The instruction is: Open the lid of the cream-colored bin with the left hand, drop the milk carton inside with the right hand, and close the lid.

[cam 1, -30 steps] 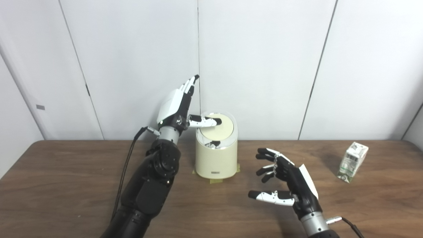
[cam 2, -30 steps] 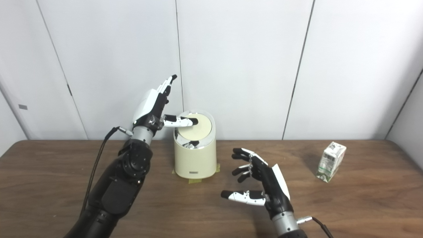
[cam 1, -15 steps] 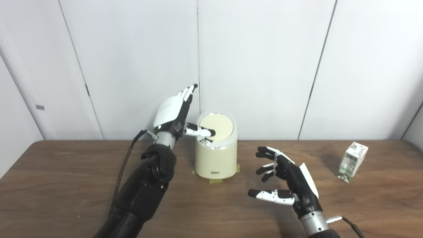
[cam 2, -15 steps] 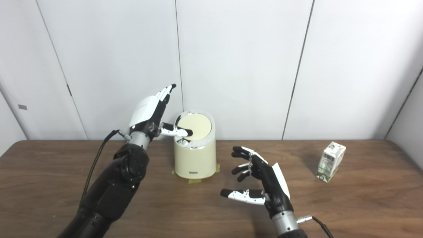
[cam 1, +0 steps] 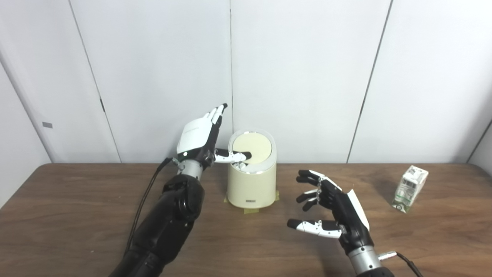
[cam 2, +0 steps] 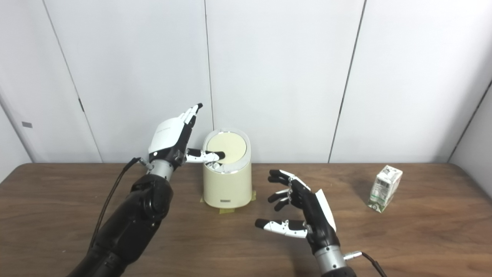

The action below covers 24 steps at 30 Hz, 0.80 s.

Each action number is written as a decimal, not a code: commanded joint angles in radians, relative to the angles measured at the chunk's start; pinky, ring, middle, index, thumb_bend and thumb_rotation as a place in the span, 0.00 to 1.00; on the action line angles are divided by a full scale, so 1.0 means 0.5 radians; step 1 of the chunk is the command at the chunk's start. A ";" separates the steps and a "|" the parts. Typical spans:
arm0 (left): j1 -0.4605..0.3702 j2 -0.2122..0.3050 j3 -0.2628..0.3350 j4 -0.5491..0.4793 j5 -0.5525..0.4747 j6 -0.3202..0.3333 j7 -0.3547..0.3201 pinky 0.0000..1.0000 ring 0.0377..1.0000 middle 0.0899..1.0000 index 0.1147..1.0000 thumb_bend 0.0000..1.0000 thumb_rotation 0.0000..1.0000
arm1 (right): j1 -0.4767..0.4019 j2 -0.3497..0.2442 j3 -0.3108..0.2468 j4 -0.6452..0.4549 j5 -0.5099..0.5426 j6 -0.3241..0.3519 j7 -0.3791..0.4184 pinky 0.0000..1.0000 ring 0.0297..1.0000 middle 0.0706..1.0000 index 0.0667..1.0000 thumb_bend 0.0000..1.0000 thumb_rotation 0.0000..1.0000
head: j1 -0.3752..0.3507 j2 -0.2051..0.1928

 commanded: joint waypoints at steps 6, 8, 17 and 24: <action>-0.121 0.055 -0.155 -0.045 0.253 0.115 -0.035 0.87 0.96 0.99 1.00 0.98 0.27 | -0.055 0.003 0.000 -0.083 0.023 -0.049 0.004 0.41 0.53 0.74 0.77 0.59 0.05 | 0.002 0.010; -0.147 0.110 -0.253 -0.077 0.390 0.167 -0.097 0.85 0.96 0.99 1.00 1.00 0.28 | -0.055 0.005 -0.001 -0.080 0.024 -0.051 0.000 0.41 0.53 0.74 0.77 0.59 0.04 | 0.003 0.012; -0.154 0.156 -0.297 -0.174 0.477 0.235 -0.226 0.84 0.94 0.97 1.00 1.00 0.27 | -0.057 -0.006 0.009 -0.053 0.043 -0.079 0.019 0.40 0.53 0.75 0.77 0.58 0.06 | 0.013 0.011; -0.051 -0.098 0.306 -0.343 -0.235 0.131 -0.123 0.77 0.93 0.98 1.00 1.00 0.45 | -0.052 -0.012 0.009 -0.060 0.041 -0.036 0.023 0.41 0.53 0.74 0.77 0.59 0.11 | 0.026 0.006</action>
